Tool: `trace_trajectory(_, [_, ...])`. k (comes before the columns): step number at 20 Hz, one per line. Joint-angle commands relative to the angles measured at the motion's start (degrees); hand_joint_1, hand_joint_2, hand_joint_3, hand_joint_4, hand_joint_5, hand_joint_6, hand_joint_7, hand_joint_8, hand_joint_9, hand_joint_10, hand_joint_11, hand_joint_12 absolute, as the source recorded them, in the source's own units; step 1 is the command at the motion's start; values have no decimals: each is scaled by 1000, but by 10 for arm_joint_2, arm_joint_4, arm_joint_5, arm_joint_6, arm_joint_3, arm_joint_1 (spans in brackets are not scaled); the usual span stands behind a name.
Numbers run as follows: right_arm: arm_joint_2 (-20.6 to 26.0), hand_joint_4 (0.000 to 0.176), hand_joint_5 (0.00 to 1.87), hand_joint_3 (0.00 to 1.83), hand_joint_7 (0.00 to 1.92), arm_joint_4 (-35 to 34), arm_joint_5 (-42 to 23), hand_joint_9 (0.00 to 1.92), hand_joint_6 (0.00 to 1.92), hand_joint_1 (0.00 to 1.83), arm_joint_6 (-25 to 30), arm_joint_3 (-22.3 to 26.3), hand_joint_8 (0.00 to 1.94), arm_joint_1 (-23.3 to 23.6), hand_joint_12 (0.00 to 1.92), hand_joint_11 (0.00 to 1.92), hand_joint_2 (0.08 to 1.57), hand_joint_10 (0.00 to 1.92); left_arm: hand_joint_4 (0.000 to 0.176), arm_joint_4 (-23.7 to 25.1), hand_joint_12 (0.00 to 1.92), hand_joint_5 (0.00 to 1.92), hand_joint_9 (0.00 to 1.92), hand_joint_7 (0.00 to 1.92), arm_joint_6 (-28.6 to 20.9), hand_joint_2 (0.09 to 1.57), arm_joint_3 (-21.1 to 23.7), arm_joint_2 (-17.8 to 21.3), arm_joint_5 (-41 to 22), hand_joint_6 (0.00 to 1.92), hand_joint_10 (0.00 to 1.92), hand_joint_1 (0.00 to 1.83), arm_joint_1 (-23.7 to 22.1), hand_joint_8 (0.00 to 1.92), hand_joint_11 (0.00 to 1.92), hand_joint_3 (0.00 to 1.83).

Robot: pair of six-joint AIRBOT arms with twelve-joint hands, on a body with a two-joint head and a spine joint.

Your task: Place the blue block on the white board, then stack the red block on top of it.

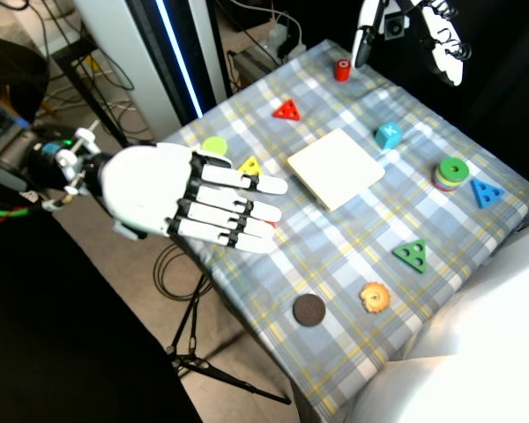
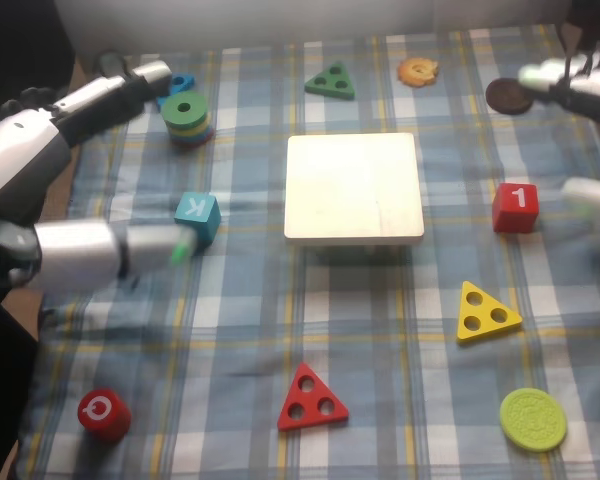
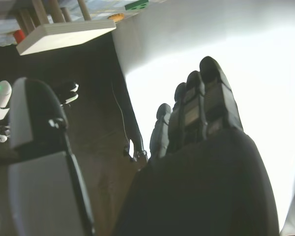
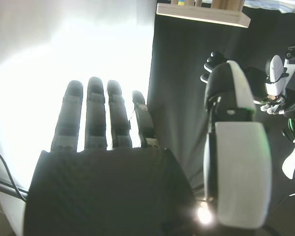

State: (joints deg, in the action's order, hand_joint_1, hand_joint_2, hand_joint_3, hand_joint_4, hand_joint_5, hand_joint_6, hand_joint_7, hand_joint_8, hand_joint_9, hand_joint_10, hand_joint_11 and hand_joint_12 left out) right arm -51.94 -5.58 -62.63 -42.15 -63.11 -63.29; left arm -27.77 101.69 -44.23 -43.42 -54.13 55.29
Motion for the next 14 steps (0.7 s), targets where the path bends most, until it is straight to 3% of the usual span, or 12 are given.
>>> trace_trajectory(1, [0, 3, 377, 3, 395, -9, -69, 392, 1, 311, 2, -1, 1, 7, 389, 256, 1403, 4, 176, 14, 513, 224, 302, 304, -5, 1038, -1, 0, -71, 3, 7, 348, -6, 2, 45, 1])
trace_trajectory(4, [0, 0, 377, 2, 389, -9, -69, 383, 0, 324, 2, -1, 0, 7, 378, 246, 1408, 0, 176, 11, 510, 241, 305, 317, -1, 1032, -10, -2, -61, 7, 5, 476, -9, 5, 49, 0])
trace_trajectory(6, [0, 0, 393, 0, 406, -9, -69, 397, 4, 345, 2, -1, 5, 7, 372, 266, 1401, 5, 176, -17, 521, 266, 329, 365, 74, 995, -16, -15, -42, 12, 11, 664, -27, 19, 72, 0])
trace_trajectory(7, [0, 0, 394, 0, 408, -8, -69, 399, 4, 345, 2, 0, 6, 7, 371, 269, 1402, 5, 176, -38, 516, 252, 321, 355, 137, 995, -22, -26, -22, 5, 6, 680, -43, 11, 58, 0])
trace_trajectory(9, [0, 0, 397, 0, 412, -6, -71, 400, 4, 346, 2, 0, 6, 7, 365, 270, 1400, 5, 176, -70, 512, 243, 319, 341, 219, 987, -41, -49, 20, 4, 4, 717, -71, 5, 44, 0])
trace_trajectory(12, [0, 0, 396, 2, 415, -2, -71, 405, 2, 336, 4, 0, 4, 7, 356, 267, 1408, 4, 176, -108, 442, 286, 351, 408, 261, 946, -83, -81, 74, 0, 2, 772, -95, 3, 82, 0])
trace_trajectory(14, [0, 0, 404, 0, 431, 0, -71, 418, 5, 333, 4, 0, 9, 7, 357, 279, 1402, 9, 176, -132, 424, 329, 338, 410, 318, 951, -99, -96, 102, 14, 0, 776, -112, 4, 84, 2])
